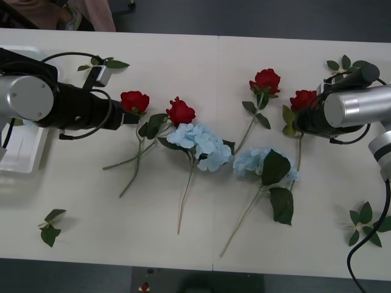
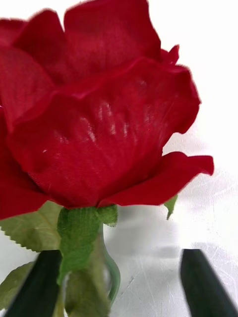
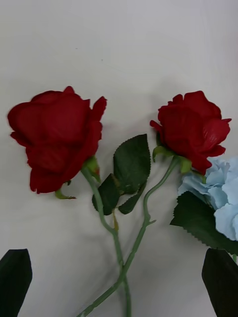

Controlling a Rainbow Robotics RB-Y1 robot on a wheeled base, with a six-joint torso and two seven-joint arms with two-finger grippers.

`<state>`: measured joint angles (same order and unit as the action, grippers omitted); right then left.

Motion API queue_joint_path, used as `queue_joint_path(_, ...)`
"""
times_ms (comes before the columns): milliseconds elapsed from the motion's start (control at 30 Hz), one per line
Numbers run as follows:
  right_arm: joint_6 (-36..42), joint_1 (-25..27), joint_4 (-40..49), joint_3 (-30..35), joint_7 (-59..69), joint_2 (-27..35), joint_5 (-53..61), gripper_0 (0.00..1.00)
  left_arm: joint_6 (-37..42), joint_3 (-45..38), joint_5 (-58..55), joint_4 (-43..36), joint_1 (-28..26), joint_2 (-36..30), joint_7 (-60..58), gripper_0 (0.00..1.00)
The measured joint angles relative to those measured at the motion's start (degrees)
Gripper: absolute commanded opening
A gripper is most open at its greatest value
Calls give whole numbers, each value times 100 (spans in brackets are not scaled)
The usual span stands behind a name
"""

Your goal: Put the red flowers into the right box and the blue flowers into the left box

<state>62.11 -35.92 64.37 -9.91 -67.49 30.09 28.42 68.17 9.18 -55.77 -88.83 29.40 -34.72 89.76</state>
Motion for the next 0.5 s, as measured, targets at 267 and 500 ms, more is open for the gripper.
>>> queue_joint_path(267,-247,-1,-113,-299,0,0,-49,51,-76,404,809,267,317,442,-944,100)
queue_joint_path(500,-246,-12,-136,-325,0,0,-77,0,-69,605,859,345,330,442,-1468,100)
